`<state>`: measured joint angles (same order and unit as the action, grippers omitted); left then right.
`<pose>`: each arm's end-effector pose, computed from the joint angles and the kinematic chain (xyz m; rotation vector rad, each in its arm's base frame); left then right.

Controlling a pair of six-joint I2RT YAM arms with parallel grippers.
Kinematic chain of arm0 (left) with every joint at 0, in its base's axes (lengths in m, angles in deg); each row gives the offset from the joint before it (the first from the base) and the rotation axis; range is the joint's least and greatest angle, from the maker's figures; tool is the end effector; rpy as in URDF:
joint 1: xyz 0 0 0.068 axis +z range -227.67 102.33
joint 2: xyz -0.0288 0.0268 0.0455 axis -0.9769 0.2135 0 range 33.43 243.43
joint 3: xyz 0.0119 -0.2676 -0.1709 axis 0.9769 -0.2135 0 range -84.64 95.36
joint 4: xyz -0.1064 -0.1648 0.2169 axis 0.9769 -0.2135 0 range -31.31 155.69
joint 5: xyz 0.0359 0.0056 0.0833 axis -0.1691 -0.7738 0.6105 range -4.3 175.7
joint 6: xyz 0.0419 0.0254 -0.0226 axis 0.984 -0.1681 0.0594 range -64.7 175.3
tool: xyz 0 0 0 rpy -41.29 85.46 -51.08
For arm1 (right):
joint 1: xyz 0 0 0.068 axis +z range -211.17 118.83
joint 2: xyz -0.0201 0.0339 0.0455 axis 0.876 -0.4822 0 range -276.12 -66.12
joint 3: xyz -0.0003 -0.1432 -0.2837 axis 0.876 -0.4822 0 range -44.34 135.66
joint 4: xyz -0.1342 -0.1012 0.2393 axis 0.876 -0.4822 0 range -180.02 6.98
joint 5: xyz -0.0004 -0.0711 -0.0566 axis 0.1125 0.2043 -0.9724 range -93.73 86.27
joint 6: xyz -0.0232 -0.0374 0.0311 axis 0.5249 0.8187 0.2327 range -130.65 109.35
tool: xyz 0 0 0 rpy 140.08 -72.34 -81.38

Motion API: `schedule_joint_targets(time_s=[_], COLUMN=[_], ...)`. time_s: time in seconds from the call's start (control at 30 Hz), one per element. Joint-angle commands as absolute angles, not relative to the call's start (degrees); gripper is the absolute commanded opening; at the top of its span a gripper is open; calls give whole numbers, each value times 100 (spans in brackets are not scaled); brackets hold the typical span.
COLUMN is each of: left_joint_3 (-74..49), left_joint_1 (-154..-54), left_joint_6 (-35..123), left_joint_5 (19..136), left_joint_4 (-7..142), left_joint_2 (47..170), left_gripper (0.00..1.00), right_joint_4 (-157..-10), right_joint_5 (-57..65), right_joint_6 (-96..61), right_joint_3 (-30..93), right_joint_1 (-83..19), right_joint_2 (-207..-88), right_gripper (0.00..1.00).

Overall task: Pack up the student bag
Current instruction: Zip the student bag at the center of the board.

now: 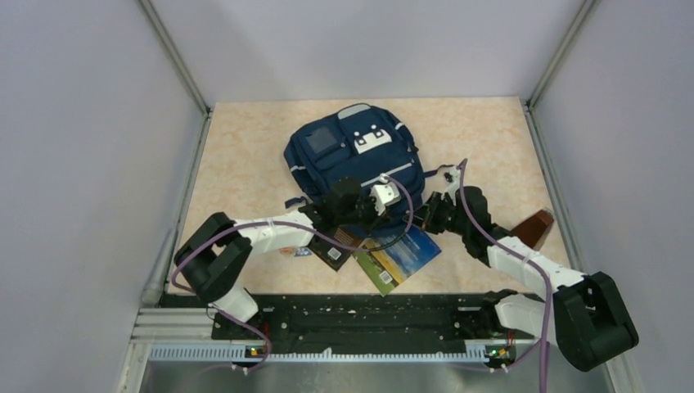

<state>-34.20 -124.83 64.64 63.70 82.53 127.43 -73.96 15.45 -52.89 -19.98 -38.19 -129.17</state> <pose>0.2486 -0.2876 0.2268 1.2045 1.7151 -0.7982 0.2047 0.0994 0.2101 0.1561 2.2236 1.0112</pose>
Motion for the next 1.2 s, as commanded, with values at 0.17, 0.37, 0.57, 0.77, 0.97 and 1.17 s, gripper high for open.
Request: schedule_joint_targets(time_s=[0.17, 0.37, 0.57, 0.77, 0.97, 1.17], left_joint_3=[-4460, -4820, -4944, -5027, -5133, -5163], left_joint_1=[-12411, -12390, -12218, -12070, -11866, -11670], left_joint_6=[6360, 6101, 5610, 5264, 4977, 4738], left_joint_5=[8228, 9352, 10229, 10678, 10927, 11130], left_joint_4=[7107, 6497, 5942, 5612, 5381, 5150], left_joint_2=[10896, 10018, 9260, 8714, 8155, 7905], left_gripper=[0, 0, 0, 0, 0, 0], right_joint_4=[-6843, -6724, -6373, -5767, -5451, -5476], right_joint_5=[1551, 1524, 1409, 1211, 970, 731], right_joint_6=[-5472, -5313, -5143, -5093, -5070, -4895], right_joint_3=[-1949, -1714, -1533, -1104, -346, 302], right_joint_1=[-4625, -4713, -4851, -4858, -4868, -4942], right_joint_2=[-13283, -13831, -14494, -15245, -16133, -16730], right_gripper=[0, 0, 0, 0, 0, 0])
